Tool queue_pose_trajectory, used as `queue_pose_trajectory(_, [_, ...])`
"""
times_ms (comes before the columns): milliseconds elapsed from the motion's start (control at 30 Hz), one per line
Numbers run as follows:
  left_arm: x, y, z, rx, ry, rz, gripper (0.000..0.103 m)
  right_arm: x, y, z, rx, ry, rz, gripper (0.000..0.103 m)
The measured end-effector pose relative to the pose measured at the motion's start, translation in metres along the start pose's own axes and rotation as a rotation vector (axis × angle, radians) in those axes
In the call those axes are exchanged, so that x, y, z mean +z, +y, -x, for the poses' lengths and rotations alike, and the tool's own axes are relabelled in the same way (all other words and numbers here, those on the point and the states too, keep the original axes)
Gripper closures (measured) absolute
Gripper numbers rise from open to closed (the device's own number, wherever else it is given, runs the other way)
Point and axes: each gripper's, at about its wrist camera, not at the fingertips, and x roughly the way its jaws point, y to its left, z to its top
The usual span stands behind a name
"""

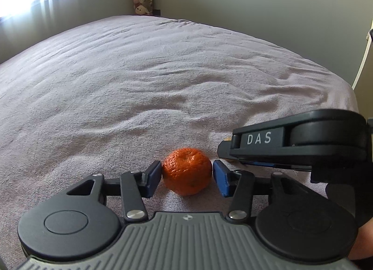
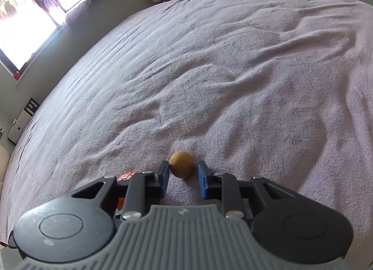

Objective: Organize fruits
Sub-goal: 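Close left gripper on the mandarin while right gripper closes on the small kiwi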

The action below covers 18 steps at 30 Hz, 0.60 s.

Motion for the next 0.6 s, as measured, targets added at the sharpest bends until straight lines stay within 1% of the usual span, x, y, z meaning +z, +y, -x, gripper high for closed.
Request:
queue_pose_trajectory(300, [0.001, 0.005, 0.003, -0.017, 0.019, 0.038, 0.050, 0.000, 0.004, 0.001, -0.007, -0.004, 0.029, 0.084])
queue_pose_trajectory(467, [0.001, 0.008, 0.010, -0.006, 0.032, 0.054, 0.051, 0.001, 0.009, 0.005, 0.000, -0.009, 0.047, 0.084])
queue_pose_trajectory(600, [-0.001, 0.015, 0.024, 0.015, 0.031, 0.083, 0.051, 0.002, 0.015, 0.011, 0.015, -0.010, 0.060, 0.084])
